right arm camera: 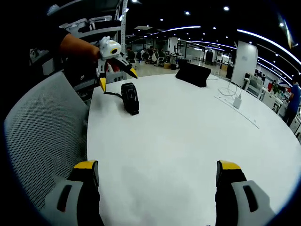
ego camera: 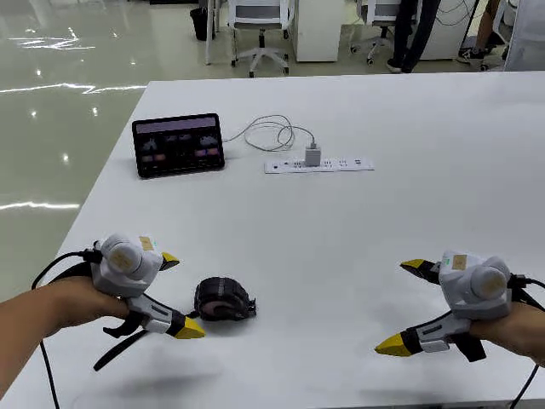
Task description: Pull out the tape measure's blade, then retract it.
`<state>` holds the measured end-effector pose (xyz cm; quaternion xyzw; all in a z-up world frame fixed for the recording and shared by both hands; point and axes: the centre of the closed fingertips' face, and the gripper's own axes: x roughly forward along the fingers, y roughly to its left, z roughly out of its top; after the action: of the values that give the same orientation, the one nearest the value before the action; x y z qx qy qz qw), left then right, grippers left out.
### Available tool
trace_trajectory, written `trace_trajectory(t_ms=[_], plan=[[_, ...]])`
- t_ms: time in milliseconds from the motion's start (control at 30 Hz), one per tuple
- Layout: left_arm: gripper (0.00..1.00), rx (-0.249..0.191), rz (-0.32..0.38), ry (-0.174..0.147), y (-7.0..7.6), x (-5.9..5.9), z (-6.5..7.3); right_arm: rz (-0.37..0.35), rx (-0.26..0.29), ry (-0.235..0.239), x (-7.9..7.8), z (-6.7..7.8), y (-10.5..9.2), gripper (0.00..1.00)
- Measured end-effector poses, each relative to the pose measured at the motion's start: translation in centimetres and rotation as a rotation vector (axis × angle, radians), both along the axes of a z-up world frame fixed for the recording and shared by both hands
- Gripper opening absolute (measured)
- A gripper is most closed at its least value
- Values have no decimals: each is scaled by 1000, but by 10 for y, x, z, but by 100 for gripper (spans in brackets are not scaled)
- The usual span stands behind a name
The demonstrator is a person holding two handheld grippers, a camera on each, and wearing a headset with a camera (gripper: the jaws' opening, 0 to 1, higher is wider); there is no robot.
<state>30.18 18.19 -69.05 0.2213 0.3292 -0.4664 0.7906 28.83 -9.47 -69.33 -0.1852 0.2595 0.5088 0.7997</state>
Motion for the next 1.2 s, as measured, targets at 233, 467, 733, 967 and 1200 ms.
trace_trajectory(t_ms=[233, 467, 733, 967, 1200], plan=[[80, 60, -76, 20, -9, -1, -7, 28, 1, 6, 6, 0, 21, 100], [73, 125, -139, 19, -21, 0, -13, 95, -16, 24, 10, -3, 49, 93], [50, 217, -233, -20, -28, 7, -20, 210, -39, 43, 2, -7, 95, 87], [41, 236, -280, 16, -37, 4, -24, 253, -30, 33, 2, -2, 133, 83], [31, 290, -278, -11, -37, 14, -28, 309, -77, 16, 4, -10, 156, 77]])
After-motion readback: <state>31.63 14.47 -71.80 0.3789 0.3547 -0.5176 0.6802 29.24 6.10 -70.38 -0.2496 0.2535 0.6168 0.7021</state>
